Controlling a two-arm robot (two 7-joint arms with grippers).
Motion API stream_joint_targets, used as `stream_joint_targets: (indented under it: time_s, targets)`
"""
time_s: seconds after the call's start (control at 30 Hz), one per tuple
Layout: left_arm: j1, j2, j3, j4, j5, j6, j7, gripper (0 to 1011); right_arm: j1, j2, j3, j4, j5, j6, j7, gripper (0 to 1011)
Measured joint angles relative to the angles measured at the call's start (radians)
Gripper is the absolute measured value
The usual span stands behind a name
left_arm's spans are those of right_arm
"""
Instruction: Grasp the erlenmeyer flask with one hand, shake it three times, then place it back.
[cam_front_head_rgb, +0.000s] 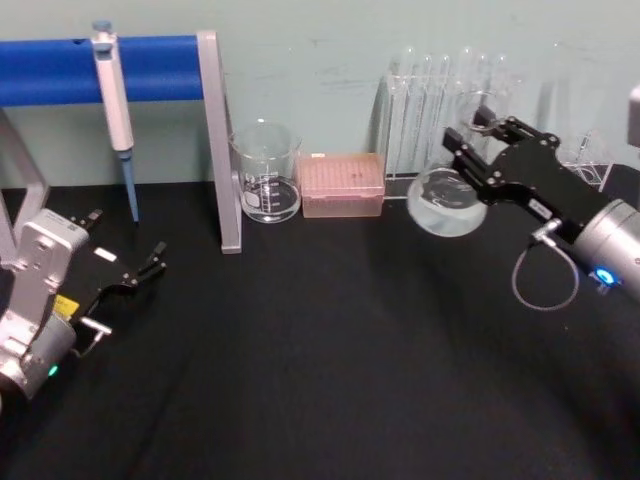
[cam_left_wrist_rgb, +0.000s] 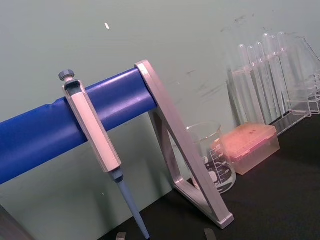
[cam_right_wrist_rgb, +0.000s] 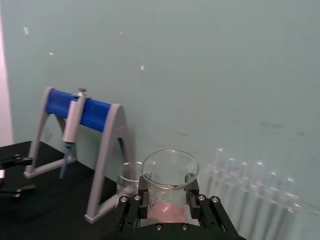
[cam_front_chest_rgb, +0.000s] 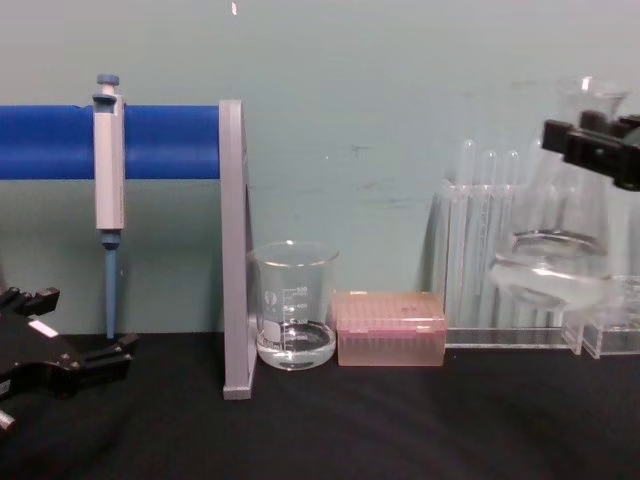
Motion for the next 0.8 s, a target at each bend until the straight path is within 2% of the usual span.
stream_joint_targets:
  time_s: [0.17,0.3,0.53,0.8]
  targets:
    - [0.0,0.0,0.0,0.0,0.0,0.0,0.0,1001,-0.011,-0.004,0.024,-0.003,-0.007,0.009,-0.006,450]
    - [0.0,0.0,0.0,0.0,0.0,0.0,0.0,1001,-0.004,-0.013,0.024,0.008,-0.009,0.012,0.011,450]
    - [0.0,0.0,0.0,0.0,0.0,0.0,0.0,1001,0.036,-0.036,-0.015,0.045,-0.008,0.015,0.073,450]
    - [0.0,0.0,0.0,0.0,0.0,0.0,0.0,1001,0.1,-0.064,-0.088,0.1,0.009,0.011,0.161,450]
